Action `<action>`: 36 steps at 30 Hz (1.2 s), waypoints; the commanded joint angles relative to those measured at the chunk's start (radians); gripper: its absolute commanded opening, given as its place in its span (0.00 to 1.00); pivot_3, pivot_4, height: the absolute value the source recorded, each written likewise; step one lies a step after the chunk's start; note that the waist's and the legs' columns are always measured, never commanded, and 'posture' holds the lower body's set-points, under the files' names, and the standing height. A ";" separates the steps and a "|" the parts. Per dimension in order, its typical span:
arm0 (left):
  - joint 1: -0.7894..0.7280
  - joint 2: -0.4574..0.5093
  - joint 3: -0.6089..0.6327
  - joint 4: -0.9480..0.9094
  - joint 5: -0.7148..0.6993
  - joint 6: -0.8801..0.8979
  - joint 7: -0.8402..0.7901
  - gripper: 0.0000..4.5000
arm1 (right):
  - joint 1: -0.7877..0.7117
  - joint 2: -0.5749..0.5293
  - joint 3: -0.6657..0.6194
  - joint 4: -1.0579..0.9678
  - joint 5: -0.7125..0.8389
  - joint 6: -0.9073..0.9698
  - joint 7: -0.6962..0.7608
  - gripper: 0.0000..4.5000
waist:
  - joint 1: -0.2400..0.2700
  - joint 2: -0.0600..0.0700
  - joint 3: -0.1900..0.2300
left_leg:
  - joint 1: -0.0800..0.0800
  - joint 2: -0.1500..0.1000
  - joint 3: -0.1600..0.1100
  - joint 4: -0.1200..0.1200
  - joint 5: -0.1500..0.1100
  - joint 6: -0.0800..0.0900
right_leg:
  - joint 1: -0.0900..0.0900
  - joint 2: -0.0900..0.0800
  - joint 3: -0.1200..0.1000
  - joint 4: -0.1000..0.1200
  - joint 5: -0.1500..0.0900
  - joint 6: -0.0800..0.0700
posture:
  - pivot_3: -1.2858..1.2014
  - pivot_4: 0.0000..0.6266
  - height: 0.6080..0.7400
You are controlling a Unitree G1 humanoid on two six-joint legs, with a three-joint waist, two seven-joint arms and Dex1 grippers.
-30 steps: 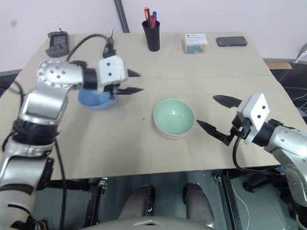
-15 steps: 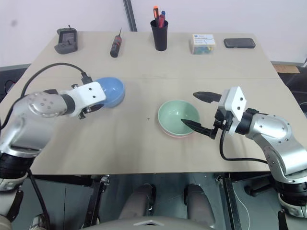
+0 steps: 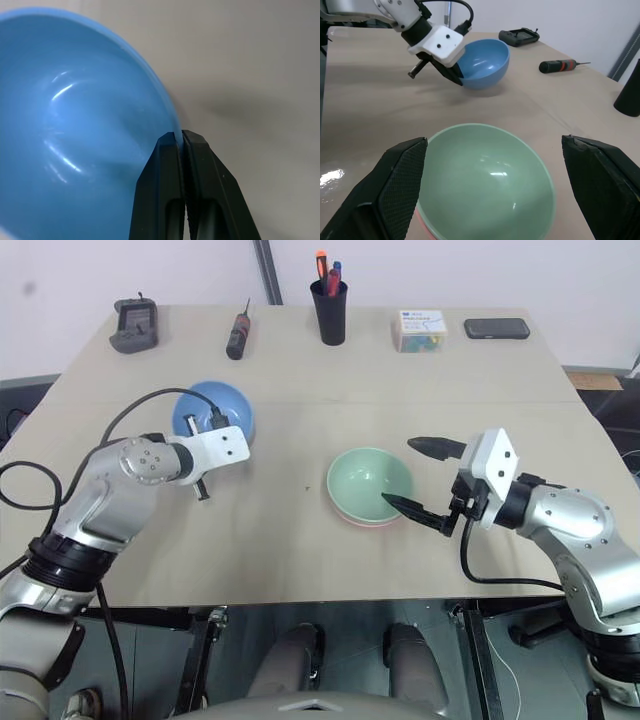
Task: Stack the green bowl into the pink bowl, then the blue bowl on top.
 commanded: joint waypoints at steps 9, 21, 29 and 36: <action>-0.210 -0.088 0.017 -0.141 -0.373 -0.282 -0.392 0.00 | 0.312 -0.027 -0.292 -0.205 -0.008 -0.037 -0.049 1.00 | 0.003 0.000 0.000 | -0.001 -0.001 -0.001 0.001 0.000 0.000 | -0.001 -0.001 -0.001 0.000 0.000 0.000 | 0.52 0.24 1.00; -0.358 -0.252 -0.062 0.061 -0.455 -0.525 -0.623 0.32 | 0.603 0.034 -0.503 -0.355 -0.006 -0.089 -0.063 1.00 | -0.008 0.001 -0.001 | 0.003 0.000 0.005 0.002 0.000 0.000 | 0.001 0.001 0.005 0.001 0.000 0.001 | 0.52 0.24 1.00; -0.220 -0.176 0.114 -0.044 -0.504 -0.262 -0.424 0.60 | 0.484 0.032 -0.383 -0.281 0.054 -0.016 -0.115 1.00 | -0.019 0.001 -0.001 | 0.003 0.001 0.004 0.001 0.000 0.000 | 0.001 0.001 0.004 0.001 0.000 0.001 | 0.52 0.24 1.00; 0.169 -0.275 0.374 -0.254 -0.631 -0.108 -0.105 0.60 | 0.291 -0.044 -0.212 -0.053 -0.040 -0.032 -0.050 1.00 | -0.022 0.001 -0.002 | 0.003 0.001 0.003 0.001 0.000 0.000 | 0.002 0.000 0.003 0.000 0.000 0.000 | 0.52 0.24 1.00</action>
